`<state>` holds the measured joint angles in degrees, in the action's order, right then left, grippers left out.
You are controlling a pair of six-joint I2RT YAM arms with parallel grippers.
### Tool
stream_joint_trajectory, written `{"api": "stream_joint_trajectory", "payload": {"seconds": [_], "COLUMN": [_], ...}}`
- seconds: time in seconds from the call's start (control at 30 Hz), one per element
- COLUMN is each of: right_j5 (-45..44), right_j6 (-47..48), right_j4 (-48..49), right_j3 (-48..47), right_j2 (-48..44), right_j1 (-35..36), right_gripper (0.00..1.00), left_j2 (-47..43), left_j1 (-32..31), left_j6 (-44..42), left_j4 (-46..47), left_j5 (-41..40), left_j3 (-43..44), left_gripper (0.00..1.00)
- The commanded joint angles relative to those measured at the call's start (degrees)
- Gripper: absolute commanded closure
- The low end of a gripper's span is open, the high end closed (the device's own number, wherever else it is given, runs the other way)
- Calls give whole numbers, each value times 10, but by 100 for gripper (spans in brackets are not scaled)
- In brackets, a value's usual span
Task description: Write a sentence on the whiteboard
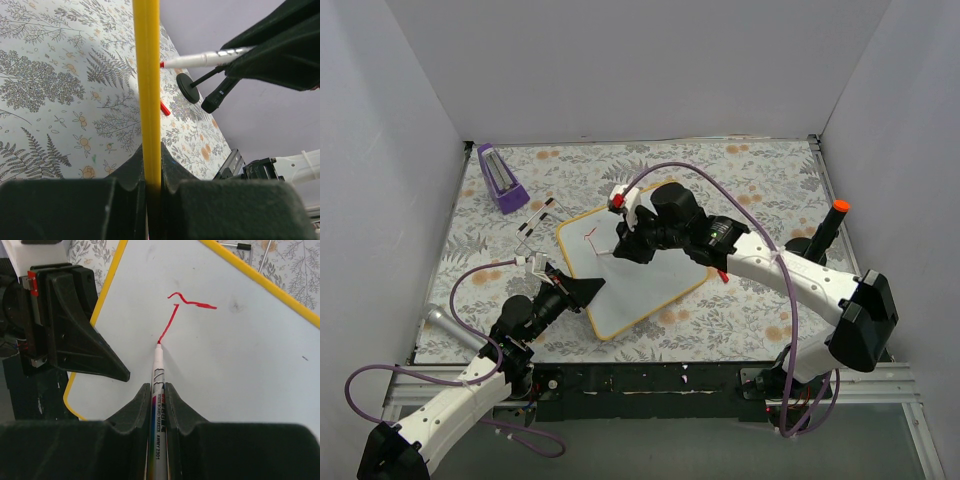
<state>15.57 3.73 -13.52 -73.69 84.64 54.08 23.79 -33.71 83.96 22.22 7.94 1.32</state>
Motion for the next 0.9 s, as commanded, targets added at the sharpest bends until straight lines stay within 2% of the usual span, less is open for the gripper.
{"api": "stream_joint_trajectory", "payload": {"seconds": [0.0, 0.4, 0.87], "right_j5": [27, 16, -3], "right_j6": [12, 15, 15], "right_j4": [4, -4, 2], "right_j3": [25, -62, -54], "right_j2": [-26, -3, 20], "right_j1": [1, 1, 1], "right_gripper": [99, 99, 99], "left_j2": [-16, -14, -13], "left_j1": [0, 1, 1], "left_j6": [-6, -7, -9], "left_j4": [78, 78, 81], "left_j5": [10, 14, 15], "left_j3": [16, 18, 17], "left_gripper": [100, 100, 100]}}
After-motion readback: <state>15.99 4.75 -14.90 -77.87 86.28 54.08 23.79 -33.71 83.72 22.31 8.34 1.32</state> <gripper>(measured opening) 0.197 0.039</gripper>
